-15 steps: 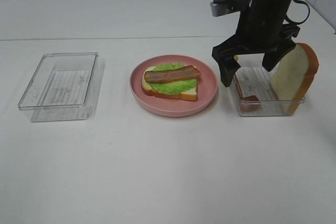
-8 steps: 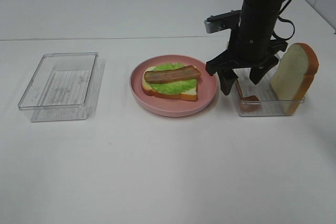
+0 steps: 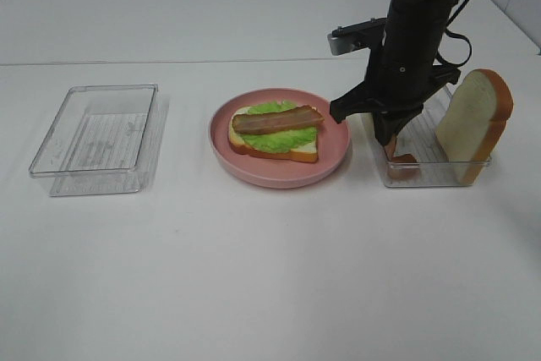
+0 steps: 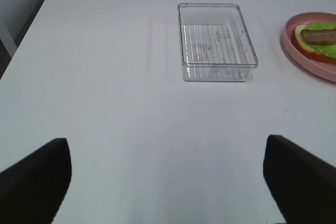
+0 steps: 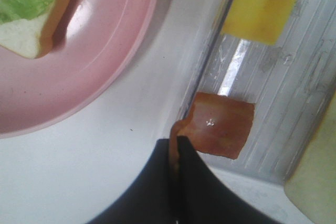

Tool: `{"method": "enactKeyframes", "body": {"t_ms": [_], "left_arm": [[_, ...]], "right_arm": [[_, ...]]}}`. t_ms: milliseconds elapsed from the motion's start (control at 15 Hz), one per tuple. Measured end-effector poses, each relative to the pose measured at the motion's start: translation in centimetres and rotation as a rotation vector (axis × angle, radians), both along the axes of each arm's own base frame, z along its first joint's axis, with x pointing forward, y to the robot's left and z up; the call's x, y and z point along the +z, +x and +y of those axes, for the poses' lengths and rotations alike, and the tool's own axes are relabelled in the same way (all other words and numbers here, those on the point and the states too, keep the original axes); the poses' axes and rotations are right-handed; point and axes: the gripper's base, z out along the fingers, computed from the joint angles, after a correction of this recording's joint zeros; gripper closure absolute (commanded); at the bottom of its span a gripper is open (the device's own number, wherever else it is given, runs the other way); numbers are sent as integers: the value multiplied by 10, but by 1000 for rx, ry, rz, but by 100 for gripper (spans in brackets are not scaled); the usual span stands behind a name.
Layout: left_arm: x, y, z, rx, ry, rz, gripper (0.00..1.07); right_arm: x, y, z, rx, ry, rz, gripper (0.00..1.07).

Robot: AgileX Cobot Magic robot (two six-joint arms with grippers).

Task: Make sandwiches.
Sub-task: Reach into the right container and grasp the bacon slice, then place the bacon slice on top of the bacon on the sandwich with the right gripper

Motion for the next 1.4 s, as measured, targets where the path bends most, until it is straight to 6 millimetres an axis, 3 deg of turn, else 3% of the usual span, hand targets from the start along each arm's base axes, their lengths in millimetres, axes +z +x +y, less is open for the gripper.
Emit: {"method": "enactKeyframes", "body": {"t_ms": [267,333,400,533,667,867,933,1200,1400], "left_arm": [[0,0,0,0,0,0,16],[0,0,0,0,0,0,16],[0,0,0,0,0,0,16],[0,0,0,0,0,0,16],[0,0,0,0,0,0,16],[0,0,0,0,0,0,16],[0,0,0,0,0,0,16],[0,0,0,0,0,0,16],[0,0,0,0,0,0,16]], "right_arm": [[16,3,-1,8,-35,18,107],[33,5,-1,9,-32,6,107],[81,8,7,38,-10,-66,107],[113,9,23,73,26,-158,107],[137,-1,60,149,100,-221,107],[137,-11,85,186,202,-193,107],[124,-9,103,205,332,-158,107],[86,2,127,243,491,-96,107],[64,10,133,245,499,-87,107]]}}
